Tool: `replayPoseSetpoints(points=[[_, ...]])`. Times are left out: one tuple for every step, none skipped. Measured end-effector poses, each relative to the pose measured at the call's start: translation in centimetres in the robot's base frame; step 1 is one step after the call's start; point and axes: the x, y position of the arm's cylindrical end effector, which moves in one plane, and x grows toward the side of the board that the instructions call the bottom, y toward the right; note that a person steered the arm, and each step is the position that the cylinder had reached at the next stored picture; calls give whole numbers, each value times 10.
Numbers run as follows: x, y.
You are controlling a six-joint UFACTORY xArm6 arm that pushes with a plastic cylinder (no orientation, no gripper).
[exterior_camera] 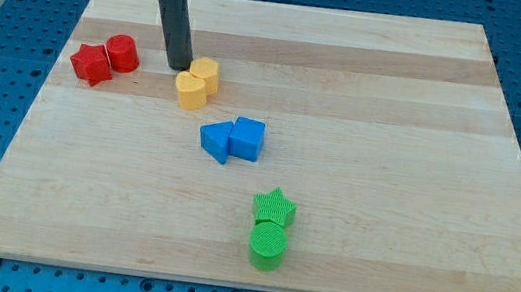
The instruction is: Move the yellow hexagon and yellow heart towards down and right
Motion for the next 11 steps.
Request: replayPoseSetpoints(points=[[14,12],[17,22],[7,23],[-12,23],[-35,32],[-26,45],[-19,49],[-1,49],[28,49],[55,49],[61,49]])
